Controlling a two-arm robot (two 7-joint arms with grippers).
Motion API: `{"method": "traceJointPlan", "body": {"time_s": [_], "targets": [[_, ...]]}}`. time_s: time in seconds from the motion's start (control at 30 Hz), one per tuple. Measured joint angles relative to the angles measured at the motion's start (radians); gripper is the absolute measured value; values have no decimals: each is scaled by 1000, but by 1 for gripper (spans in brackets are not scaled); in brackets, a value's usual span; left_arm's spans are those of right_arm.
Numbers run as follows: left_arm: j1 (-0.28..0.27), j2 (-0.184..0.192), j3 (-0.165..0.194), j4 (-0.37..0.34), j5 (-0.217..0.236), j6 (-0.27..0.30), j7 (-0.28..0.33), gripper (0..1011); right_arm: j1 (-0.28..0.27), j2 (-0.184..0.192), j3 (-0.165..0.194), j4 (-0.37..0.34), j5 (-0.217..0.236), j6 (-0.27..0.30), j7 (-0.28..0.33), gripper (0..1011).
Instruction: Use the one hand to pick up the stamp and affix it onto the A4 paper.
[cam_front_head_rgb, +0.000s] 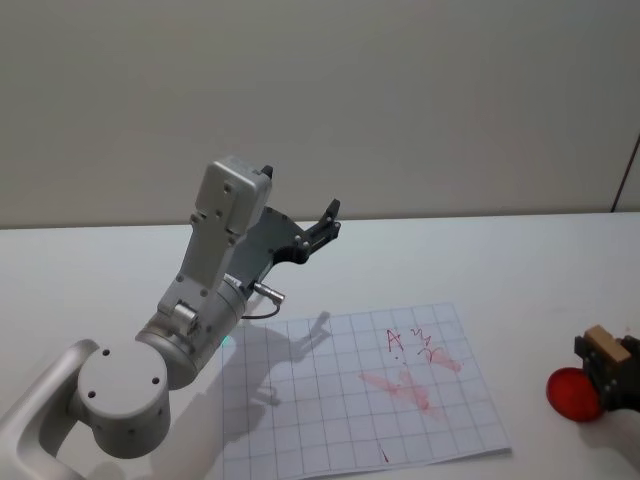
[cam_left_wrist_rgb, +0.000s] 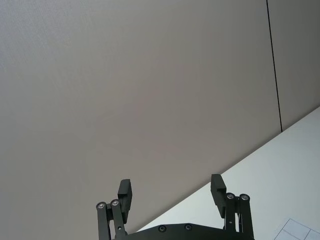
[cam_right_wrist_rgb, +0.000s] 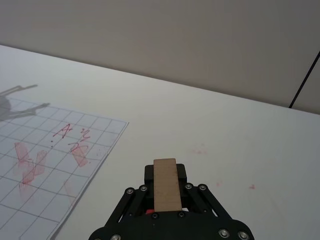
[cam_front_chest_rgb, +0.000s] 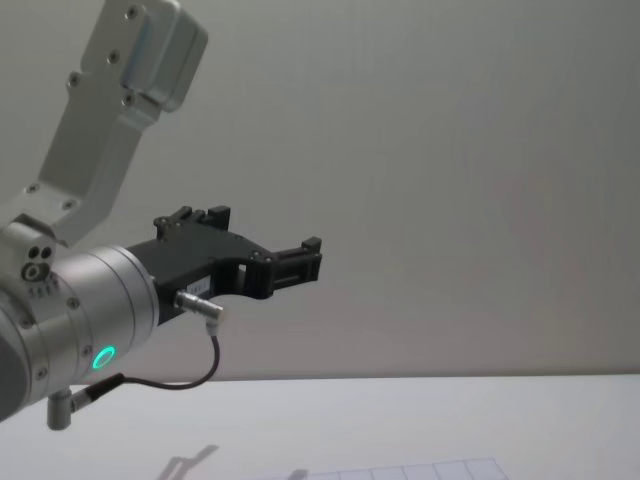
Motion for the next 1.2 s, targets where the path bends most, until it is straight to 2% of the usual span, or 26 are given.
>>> {"method": "traceJointPlan", "body": {"time_s": [0.23, 0.5, 0.63, 0.8, 1.03, 1.07, 1.13, 1.2], "targets": [[0, 0, 0, 0, 0, 0, 0, 1001, -12, 7, 3, -1, 5, 18, 4, 219], [0, 0, 0, 0, 0, 0, 0, 1001, 2, 0, -2, 10, -3, 41, 17, 219], [0, 0, 0, 0, 0, 0, 0, 1001, 6, -3, -4, 13, -6, 47, 20, 263], [0, 0, 0, 0, 0, 0, 0, 1001, 11, -6, -6, 17, -10, 53, 24, 465], [0, 0, 0, 0, 0, 0, 0, 1001, 14, -8, -7, 19, -11, 57, 26, 645], [0, 0, 0, 0, 0, 0, 0, 1001, 15, -8, -7, 20, -12, 58, 27, 707], [0, 0, 0, 0, 0, 0, 0, 1001, 15, -8, -8, 20, -12, 59, 27, 738], [0, 0, 0, 0, 0, 0, 0, 1001, 16, -9, -8, 21, -13, 60, 28, 839]]}}
